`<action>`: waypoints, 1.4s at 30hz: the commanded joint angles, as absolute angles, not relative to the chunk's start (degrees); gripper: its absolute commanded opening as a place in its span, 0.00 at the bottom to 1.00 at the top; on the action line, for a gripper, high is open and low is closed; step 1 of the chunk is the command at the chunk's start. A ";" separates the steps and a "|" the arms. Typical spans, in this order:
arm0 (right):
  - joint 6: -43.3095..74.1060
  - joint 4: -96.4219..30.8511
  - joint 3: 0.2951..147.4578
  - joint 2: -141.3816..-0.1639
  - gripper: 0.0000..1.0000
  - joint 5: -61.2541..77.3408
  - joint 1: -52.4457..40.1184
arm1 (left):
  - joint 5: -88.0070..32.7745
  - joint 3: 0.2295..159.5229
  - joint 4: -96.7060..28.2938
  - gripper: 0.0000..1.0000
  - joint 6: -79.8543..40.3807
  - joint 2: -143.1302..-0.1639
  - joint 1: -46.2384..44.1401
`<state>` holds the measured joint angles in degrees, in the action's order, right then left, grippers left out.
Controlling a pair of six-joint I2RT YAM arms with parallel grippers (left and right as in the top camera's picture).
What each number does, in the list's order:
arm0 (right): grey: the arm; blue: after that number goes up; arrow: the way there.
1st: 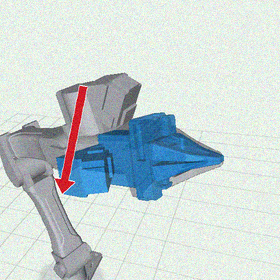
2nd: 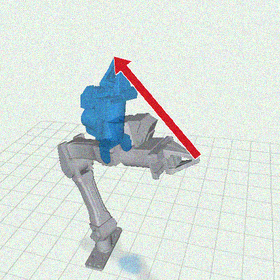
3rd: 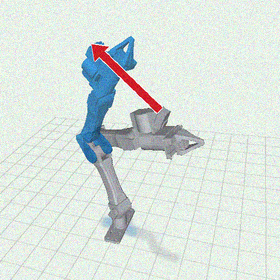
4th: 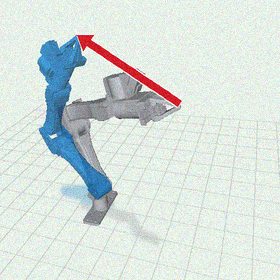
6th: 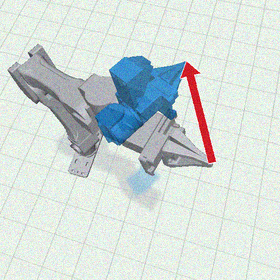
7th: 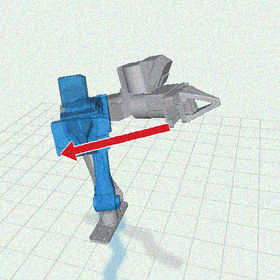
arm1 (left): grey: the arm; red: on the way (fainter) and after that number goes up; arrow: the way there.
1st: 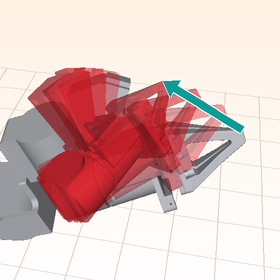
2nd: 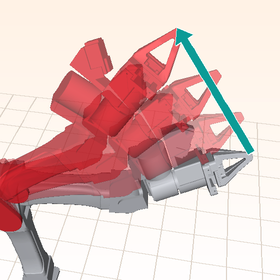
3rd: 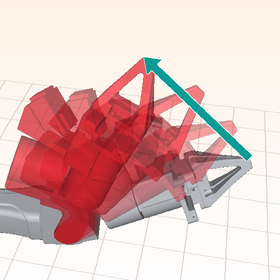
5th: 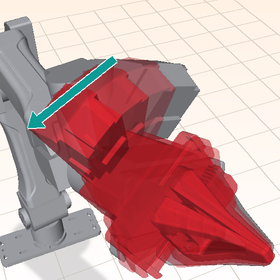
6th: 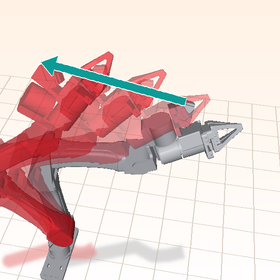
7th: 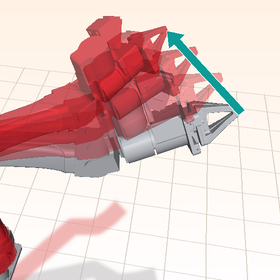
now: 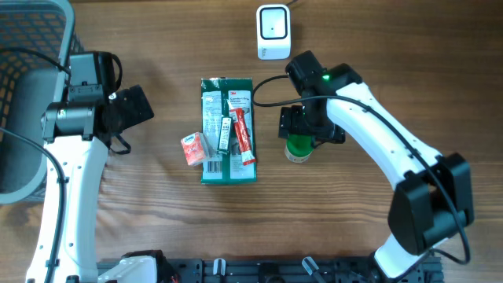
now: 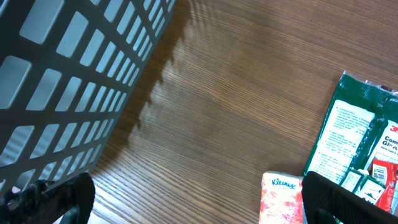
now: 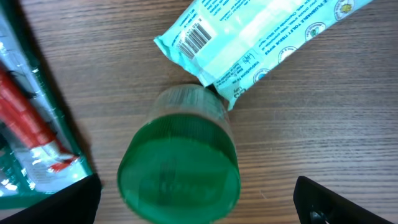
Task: Scan the item barcode
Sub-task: 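Lower the right gripper down over the green-lidded jar, then close the right gripper around the jar body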
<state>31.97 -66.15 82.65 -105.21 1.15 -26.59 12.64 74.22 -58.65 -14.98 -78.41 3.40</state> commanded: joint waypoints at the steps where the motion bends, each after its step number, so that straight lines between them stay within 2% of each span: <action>1: 33.67 -65.08 83.26 -107.15 0.99 -0.03 -26.83 | 13.54 75.11 -58.50 1.00 -15.46 -77.69 3.66; 9: 36.21 -61.98 79.68 -107.18 0.99 1.19 -26.83 | 13.54 75.11 -58.50 1.00 -15.49 -77.69 3.66; 15: 36.40 -59.07 77.10 -107.18 0.94 4.47 -26.83 | 13.54 75.11 -58.50 1.00 -15.46 -77.69 3.66; 27: 35.97 -59.22 74.87 -107.15 0.70 4.49 -26.83 | 13.54 75.11 -58.50 1.00 -15.46 -77.69 3.66; 30: 32.86 -59.40 74.87 -107.15 0.71 4.91 -26.85 | 13.56 75.11 -58.50 1.00 -15.46 -77.69 3.66; 37: 17.43 -60.75 74.89 -107.13 0.72 10.72 -27.05 | 13.56 75.11 -58.50 1.00 -15.46 -77.69 3.66; 42: 18.26 -63.81 74.89 -106.91 0.73 8.38 -27.05 | 13.54 75.11 -58.50 1.00 -15.46 -77.69 3.66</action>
